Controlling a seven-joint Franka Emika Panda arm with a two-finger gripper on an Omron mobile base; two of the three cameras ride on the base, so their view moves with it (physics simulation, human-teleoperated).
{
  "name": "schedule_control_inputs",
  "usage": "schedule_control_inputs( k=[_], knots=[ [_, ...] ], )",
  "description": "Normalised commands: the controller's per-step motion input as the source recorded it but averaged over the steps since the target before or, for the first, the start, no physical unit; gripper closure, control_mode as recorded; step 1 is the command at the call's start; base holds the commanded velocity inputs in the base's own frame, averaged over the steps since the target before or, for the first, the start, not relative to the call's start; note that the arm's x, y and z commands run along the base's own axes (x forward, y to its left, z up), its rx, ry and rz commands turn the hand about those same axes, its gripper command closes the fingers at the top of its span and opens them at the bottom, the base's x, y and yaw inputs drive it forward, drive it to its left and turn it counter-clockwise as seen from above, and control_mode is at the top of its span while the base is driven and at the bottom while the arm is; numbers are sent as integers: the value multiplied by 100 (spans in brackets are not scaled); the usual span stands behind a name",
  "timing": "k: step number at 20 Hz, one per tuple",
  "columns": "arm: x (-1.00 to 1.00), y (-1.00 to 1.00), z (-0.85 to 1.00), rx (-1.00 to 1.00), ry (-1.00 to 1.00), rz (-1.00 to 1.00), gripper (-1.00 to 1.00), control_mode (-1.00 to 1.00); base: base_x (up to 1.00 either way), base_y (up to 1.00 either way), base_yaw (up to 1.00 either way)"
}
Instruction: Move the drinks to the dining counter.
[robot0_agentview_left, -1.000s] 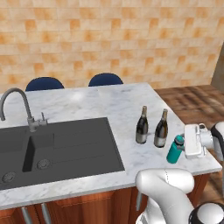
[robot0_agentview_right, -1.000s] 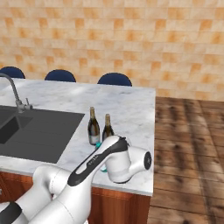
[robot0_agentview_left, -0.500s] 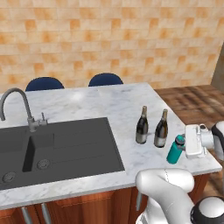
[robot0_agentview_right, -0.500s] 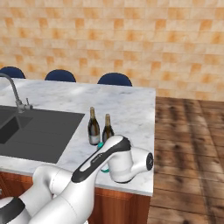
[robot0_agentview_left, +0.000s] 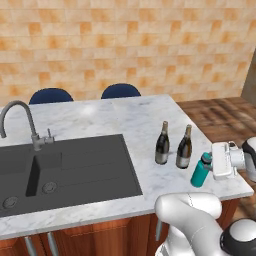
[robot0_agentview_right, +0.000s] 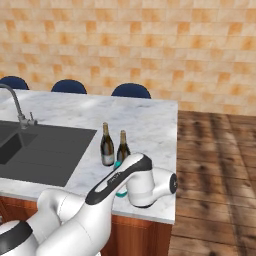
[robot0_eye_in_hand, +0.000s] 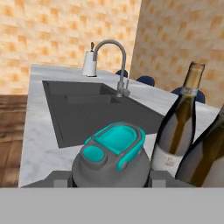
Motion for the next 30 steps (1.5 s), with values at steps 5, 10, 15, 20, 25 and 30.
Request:
schedule_control_inputs(
  k=[5, 10, 15, 20, 25, 30],
  knots=[
    [0, 5, -9, 0, 1, 0, -100, -100, 0, 0, 0],
    [0, 12, 0, 0, 2, 0, -100, -100, 0, 0, 0],
    [0, 2, 9, 0, 1, 0, -100, -100, 0, 0, 0],
    [0, -1, 32, 0, 0, 0, -100, -100, 0, 0, 0],
    [0, 0, 38, 0, 0, 0, -100, -100, 0, 0, 0],
    [-11, 0, 40, 0, 0, 0, -100, -100, 0, 0, 0]
  ],
)
